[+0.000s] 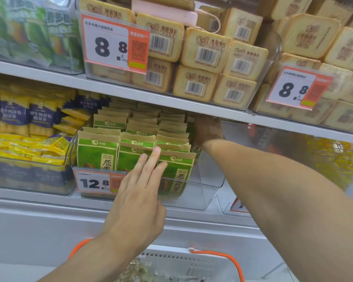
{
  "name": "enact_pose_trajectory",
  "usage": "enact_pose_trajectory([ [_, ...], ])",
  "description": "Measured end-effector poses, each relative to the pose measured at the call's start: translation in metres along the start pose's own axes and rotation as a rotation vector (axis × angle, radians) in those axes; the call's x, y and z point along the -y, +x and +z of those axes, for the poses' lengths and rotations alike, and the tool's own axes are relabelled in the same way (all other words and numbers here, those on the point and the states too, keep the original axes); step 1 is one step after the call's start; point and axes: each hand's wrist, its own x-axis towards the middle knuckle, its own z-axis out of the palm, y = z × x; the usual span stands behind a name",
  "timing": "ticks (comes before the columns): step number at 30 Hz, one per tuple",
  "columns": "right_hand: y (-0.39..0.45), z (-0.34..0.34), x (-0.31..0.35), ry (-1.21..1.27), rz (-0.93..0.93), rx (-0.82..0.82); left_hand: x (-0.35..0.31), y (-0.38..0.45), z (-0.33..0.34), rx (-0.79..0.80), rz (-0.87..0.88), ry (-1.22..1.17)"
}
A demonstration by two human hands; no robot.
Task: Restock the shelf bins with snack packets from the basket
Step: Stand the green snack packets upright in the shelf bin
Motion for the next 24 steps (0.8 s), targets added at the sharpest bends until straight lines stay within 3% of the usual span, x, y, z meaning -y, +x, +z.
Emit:
enact_pose_trajectory([
  [9, 0.014, -0.004, -0.003, 0.167, 0.001, 0.129, 0.002, -0.001, 0.004, -0.016, 0.007, -0.009],
  [16, 0.023, -0.002, -0.012, 0.139, -0.159, 0.132, 0.002, -0.001, 0.007, -0.026, 0.008, -0.001],
  [24, 0.023, -0.017, -0.044, 0.394, -0.192, 0.267, 0.003, -0.001, 0.01, -0.035, 0.015, 0.012],
])
